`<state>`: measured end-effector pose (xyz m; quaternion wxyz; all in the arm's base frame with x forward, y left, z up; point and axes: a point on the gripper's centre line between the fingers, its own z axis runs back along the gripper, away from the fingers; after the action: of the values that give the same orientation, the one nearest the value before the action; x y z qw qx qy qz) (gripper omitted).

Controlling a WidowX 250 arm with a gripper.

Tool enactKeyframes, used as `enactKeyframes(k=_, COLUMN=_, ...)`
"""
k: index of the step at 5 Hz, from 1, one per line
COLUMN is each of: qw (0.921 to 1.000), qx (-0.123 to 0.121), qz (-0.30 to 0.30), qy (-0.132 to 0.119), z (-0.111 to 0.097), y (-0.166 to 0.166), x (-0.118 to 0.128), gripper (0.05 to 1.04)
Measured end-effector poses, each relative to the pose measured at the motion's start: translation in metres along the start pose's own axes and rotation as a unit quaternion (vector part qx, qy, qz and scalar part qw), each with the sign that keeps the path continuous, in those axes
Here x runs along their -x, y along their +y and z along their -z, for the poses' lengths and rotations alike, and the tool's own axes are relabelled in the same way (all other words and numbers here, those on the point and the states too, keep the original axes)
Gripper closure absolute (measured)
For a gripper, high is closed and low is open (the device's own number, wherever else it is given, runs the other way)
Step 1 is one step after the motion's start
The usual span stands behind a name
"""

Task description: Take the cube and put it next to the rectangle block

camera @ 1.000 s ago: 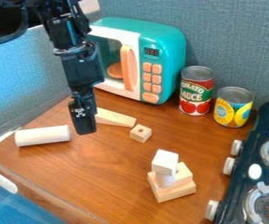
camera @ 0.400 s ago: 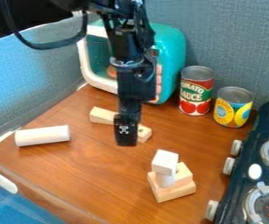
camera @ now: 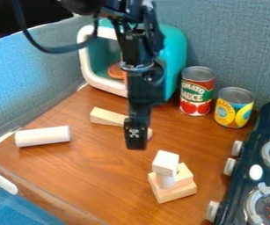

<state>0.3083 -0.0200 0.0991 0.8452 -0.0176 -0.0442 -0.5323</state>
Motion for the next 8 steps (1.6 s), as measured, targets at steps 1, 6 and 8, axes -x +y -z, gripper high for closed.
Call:
enactKeyframes(k=1, qw=0.9998, qx=-0.001, qz=0.016, qy=0.008, z=0.004, y=-0.008, x=-0.011, gripper=0.083)
enactKeyframes(k=6, qw=0.9992, qx=0.011, qz=-0.028, qy=0.028, z=0.030, y=-0.020, x=-0.025, gripper=0.120)
enactKeyframes(k=8, qw=0.9943, qx=0.051, qz=-0.093, qy=0.002, z=0.022, y=-0.006, x=-0.022, gripper=0.513)
